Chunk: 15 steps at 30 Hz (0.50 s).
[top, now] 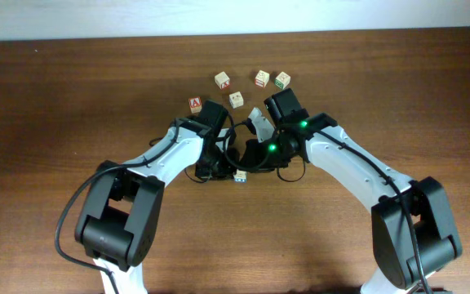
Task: Rotate 3 blocks
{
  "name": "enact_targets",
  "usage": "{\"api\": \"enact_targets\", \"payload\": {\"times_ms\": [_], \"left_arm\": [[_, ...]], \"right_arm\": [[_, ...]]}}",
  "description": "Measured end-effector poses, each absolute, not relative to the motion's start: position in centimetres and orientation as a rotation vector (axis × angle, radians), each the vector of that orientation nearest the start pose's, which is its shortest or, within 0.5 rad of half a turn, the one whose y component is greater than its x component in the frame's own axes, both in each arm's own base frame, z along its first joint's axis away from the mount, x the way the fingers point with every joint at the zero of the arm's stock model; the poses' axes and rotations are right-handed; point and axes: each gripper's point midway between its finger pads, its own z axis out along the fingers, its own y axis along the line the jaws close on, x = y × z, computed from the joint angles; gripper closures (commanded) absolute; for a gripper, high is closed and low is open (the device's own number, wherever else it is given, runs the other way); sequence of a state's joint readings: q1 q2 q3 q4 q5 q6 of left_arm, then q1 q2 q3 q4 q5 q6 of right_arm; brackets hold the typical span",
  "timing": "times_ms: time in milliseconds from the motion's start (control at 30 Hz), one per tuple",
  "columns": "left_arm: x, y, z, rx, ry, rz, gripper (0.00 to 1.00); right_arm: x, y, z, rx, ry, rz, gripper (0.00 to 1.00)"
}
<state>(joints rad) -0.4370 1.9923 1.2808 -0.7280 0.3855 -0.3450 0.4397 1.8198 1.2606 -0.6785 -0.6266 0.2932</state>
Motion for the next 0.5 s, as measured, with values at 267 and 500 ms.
{"api": "enact_targets", "payload": {"times_ms": [267,500], "left_arm": [[35.2,-17.3,4.5,-0.002,3.006,-0.687,1.00],[37.5,-15.3,11.4,0.000,2.796,-0.631,1.00]], "right_arm": [[31.6,25.4,9.0,-0.347,2.874,1.021,0.96],[31.9,24.8,9.3,-0.292,2.906,1.008,0.85]]}}
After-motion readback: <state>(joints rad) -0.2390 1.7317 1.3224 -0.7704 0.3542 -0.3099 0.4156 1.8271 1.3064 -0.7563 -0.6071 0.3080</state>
